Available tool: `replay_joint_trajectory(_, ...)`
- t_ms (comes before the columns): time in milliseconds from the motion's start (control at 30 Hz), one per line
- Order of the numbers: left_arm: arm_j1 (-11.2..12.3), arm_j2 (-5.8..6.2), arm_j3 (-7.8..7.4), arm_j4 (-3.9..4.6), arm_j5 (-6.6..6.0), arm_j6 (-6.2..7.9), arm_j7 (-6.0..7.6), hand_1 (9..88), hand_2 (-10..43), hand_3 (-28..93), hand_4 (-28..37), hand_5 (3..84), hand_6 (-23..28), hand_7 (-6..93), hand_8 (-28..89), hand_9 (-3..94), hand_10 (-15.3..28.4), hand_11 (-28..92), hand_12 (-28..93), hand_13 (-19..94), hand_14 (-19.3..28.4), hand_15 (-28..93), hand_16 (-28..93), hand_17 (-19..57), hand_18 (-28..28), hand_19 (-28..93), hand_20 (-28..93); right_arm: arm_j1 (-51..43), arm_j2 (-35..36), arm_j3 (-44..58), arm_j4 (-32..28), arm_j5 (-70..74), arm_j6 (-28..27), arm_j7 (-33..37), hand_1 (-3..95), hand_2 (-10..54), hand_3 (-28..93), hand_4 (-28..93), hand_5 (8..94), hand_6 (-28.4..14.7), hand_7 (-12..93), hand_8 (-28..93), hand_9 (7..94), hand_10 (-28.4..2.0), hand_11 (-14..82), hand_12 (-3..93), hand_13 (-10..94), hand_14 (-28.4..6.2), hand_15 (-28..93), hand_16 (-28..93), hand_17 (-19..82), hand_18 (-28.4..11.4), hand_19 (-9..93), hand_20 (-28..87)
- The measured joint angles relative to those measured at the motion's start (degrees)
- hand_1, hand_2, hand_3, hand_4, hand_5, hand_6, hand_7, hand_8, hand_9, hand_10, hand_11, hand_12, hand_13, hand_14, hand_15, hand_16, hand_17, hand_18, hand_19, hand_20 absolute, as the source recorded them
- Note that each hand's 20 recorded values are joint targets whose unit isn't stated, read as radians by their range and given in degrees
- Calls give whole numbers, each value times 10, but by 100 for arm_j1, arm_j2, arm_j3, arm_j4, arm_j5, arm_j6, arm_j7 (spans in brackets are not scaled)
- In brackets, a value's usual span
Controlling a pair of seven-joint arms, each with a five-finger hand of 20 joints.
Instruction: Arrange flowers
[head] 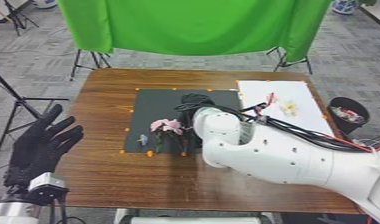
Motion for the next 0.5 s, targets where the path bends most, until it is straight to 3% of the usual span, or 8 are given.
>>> replay_joint_trajectory(200,42,152,44,0,-78,49,104,310,67,633,-183,335,85,67,-66,275,191,228,121,199,280,545,-114,-56,284,579,-75,-7,-1,10,-23,14,-24,0,429,-79,792,-243,642,-37,168,-109,720,-155,250,166,742,-80,687,140,502,-160,932,283)
replay_joint_trajectory(367,121,170,44,-11,-112,85,185,309,67,634,-181,335,85,67,-66,275,190,229,122,199,279,546,-114,-56,284,580,-76,54,38,-93,-137,10,7,-1,420,-68,788,-243,644,-39,166,-108,718,-157,248,165,741,-85,686,138,502,-161,932,278)
replay_joint_trajectory(433,210,203,48,-28,-173,137,316,309,67,633,-182,335,85,67,-66,276,190,229,121,200,278,545,-114,-56,284,581,-77,109,85,-137,-222,8,15,-4,417,-64,786,-242,645,-40,165,-108,717,-158,247,165,741,-85,686,137,502,-161,932,276)
replay_joint_trajectory(500,334,280,62,-49,-262,205,530,310,68,632,-183,335,85,67,-66,276,190,229,122,199,279,545,-114,-56,284,581,-77,183,159,-163,-340,12,34,-12,408,-56,784,-241,644,-41,163,-107,710,-160,243,164,739,-87,686,137,503,-161,932,273)
